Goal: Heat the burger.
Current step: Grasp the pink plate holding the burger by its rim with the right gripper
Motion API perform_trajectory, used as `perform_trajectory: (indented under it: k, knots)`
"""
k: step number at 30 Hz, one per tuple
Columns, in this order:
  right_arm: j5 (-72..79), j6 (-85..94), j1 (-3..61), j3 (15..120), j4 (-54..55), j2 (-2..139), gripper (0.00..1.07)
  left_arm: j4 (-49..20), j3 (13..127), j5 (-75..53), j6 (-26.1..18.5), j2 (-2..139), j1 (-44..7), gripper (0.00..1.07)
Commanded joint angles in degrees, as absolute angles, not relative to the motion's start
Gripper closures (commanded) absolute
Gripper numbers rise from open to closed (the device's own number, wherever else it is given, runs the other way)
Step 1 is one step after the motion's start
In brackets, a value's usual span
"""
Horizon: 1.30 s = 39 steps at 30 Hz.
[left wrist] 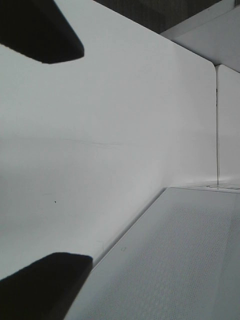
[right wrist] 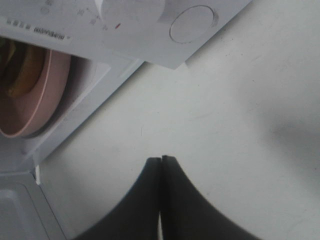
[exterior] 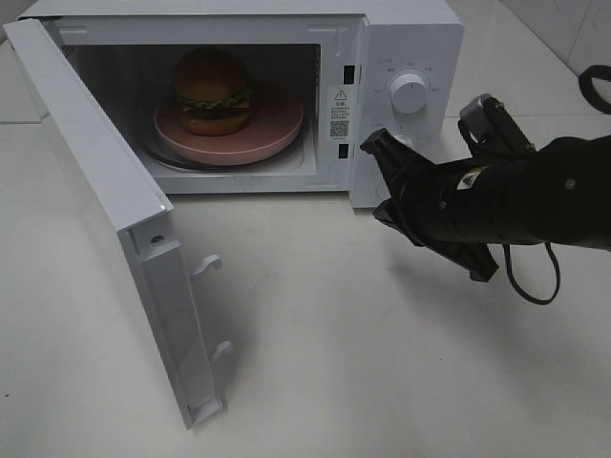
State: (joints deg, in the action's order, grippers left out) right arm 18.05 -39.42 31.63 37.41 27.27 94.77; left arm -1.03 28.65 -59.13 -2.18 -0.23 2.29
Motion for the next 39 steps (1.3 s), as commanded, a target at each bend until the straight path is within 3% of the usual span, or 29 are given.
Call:
perform_trajectory:
  k: [1,16,21,28,39]
  knots:
    - [12.95,-31.11,31.34,37.47,25.67,91.85,1.07,-0.92,28.48,-58.9,-2.12,-1.6,2.35,0.09]
    - [-1.78,-6.82,31.34,37.64,25.44,86.34,1.07,-0.92,28.48,-58.9,-2.12,-1.6,2.35,0.09]
    - [-9.22,-2.41,31.34,40.05,19.82,86.23,1.07,-0.92,28.48,-58.9,-2.12,-1.6,2.35,0.09]
    - [-22.46,2.12,31.34,46.35,4.01,86.23,1.07,-0.92,28.48,-58.9,-2.12,-1.6,2.35,0.09]
    - [-31.63,32.66,31.34,50.99,0.97,86.23,1.05,-0.92,28.48,-58.9,-2.12,-1.6,2.35,0.09]
